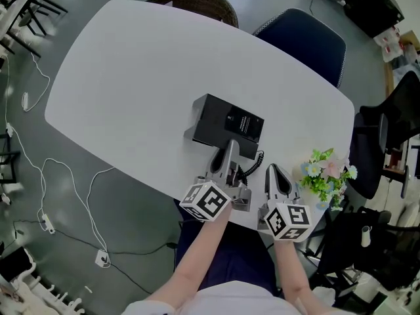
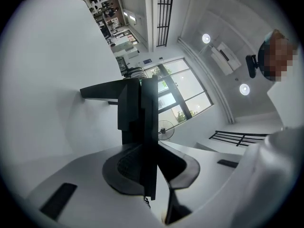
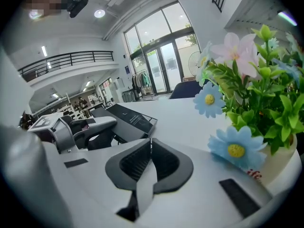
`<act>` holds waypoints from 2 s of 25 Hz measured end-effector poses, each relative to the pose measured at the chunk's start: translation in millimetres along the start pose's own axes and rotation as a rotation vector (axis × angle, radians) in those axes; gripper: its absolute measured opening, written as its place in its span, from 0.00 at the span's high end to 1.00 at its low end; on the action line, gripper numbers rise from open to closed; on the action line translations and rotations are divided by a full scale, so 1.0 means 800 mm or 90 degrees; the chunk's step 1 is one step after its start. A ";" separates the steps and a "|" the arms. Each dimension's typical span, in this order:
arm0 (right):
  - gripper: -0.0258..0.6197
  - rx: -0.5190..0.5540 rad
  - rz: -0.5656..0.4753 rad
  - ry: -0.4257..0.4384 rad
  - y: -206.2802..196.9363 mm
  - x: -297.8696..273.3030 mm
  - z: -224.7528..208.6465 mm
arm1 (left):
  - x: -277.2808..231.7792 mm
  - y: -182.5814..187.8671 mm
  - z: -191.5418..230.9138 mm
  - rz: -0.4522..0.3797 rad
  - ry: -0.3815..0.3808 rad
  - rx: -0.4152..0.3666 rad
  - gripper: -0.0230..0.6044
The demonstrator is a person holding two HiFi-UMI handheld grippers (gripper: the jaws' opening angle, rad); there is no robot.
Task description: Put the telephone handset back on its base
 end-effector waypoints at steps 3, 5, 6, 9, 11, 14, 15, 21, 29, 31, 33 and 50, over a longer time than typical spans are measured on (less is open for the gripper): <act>0.91 -0.007 0.002 -0.001 -0.001 0.000 0.000 | 0.000 -0.002 -0.001 0.003 0.009 0.002 0.84; 0.91 -0.013 0.001 -0.004 -0.001 0.002 -0.001 | -0.001 -0.002 -0.002 0.001 0.018 0.001 0.84; 0.91 -0.013 0.001 -0.005 -0.002 0.003 -0.002 | 0.000 -0.003 -0.002 -0.002 0.024 0.001 0.84; 0.91 -0.012 0.000 -0.008 -0.002 0.005 -0.005 | 0.003 -0.005 -0.004 -0.013 0.040 -0.005 0.84; 0.91 -0.012 0.000 -0.010 -0.004 0.006 -0.007 | 0.004 -0.006 -0.004 -0.013 0.044 -0.006 0.84; 0.91 -0.013 0.001 -0.012 -0.007 0.009 -0.010 | 0.007 -0.008 -0.004 -0.014 0.044 0.003 0.84; 0.91 -0.013 0.001 -0.013 -0.008 0.010 -0.010 | 0.009 -0.008 -0.004 -0.018 0.046 0.003 0.84; 0.91 -0.016 0.003 -0.008 -0.011 0.012 -0.010 | 0.007 -0.014 -0.008 -0.063 0.075 -0.017 0.84; 0.91 -0.021 0.005 -0.007 -0.014 0.016 -0.016 | 0.003 -0.007 -0.011 -0.043 0.053 0.010 0.75; 0.91 -0.025 0.003 -0.003 -0.014 0.017 -0.014 | 0.003 -0.004 -0.016 -0.034 0.060 0.010 0.65; 0.91 -0.031 0.000 0.001 -0.014 0.017 -0.012 | 0.008 0.003 -0.020 -0.031 0.081 0.004 0.61; 0.91 -0.033 -0.018 0.020 -0.019 0.038 -0.008 | 0.022 0.033 0.000 0.109 0.070 0.019 0.79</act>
Point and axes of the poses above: the fingertips, and each gripper's own axes: x backward along the fingers, z to its left, y out of its top, the point moved 9 cm from there along x, backward along the fingers, and after that the axes turned 10 degrees about -y, right-handed, at the moved point
